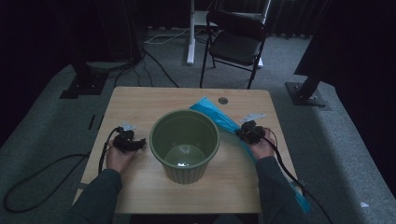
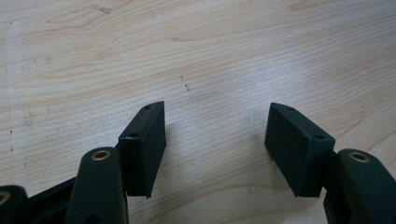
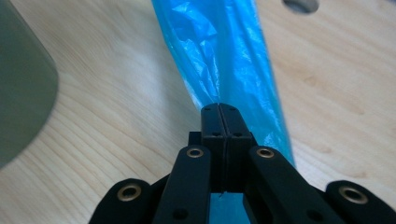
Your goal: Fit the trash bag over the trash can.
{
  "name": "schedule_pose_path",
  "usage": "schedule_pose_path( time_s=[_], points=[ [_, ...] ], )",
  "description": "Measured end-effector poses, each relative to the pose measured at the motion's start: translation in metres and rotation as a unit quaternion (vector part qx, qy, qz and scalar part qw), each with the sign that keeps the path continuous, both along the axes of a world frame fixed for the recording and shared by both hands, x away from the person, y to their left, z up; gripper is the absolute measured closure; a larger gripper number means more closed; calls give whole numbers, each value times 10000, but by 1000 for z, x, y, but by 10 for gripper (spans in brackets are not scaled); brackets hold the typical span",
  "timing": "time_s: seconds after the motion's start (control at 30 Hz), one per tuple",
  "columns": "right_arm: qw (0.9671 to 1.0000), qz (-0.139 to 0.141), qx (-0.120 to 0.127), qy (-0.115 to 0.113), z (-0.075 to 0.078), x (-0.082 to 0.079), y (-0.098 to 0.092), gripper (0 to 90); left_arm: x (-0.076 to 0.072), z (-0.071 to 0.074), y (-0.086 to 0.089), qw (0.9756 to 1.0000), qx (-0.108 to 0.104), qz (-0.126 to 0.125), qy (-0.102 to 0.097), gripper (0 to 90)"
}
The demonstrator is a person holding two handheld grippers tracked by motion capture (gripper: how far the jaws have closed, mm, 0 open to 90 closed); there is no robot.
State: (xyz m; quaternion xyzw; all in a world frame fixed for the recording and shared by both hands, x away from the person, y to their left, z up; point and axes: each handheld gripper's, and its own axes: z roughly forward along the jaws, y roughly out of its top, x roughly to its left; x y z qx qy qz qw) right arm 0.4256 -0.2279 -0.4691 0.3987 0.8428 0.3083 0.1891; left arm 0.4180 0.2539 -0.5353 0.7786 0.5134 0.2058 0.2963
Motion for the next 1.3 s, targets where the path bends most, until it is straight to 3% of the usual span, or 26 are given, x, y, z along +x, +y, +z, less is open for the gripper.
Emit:
schedule_pose_path(
  time_s=[0.37, 0.73, 0.97, 1.3],
  points=[
    [9985, 112, 394, -374, 34, -10, -5, 899, 0, 0, 0, 10000, 0, -1, 2, 382],
    [9968, 299, 435, -603, 55, -18, -4, 899, 0, 0, -1, 10000, -12, -2, -13, 373],
    [9936, 625, 439, -828, 72, -26, -2, 899, 0, 1, -1, 10000, 13, 13, 62, 372],
    [9907, 901, 482, -893, 86, -33, 0, 900, 1, 2, 1, 9998, 66, -170, 116, 380]
  ],
)
